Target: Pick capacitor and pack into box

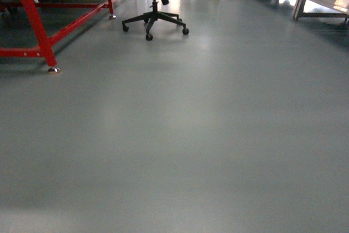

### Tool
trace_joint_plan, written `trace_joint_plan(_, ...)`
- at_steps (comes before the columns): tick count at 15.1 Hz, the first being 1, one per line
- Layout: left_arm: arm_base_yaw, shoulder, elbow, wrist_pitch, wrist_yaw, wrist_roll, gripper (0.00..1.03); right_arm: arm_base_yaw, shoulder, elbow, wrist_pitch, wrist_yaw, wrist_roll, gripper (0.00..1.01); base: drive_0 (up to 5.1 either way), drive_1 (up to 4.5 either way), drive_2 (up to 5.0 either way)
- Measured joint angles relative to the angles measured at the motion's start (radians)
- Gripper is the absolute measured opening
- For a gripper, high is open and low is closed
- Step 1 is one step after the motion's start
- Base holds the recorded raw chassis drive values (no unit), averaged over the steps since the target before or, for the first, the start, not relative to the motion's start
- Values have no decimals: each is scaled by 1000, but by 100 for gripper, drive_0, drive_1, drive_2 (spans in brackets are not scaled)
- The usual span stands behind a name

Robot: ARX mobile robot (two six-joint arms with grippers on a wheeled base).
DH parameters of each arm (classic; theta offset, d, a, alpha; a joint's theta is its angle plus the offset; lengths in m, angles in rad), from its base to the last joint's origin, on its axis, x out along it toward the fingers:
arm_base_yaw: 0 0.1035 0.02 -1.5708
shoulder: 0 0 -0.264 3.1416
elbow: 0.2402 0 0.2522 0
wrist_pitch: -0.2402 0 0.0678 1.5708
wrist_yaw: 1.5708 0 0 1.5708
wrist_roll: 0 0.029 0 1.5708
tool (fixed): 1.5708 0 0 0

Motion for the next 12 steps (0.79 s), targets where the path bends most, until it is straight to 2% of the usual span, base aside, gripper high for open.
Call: trace_joint_plan(12,0,0,0,0,3,0,44,0,0,0,-3,0,0,98,-502,244,244)
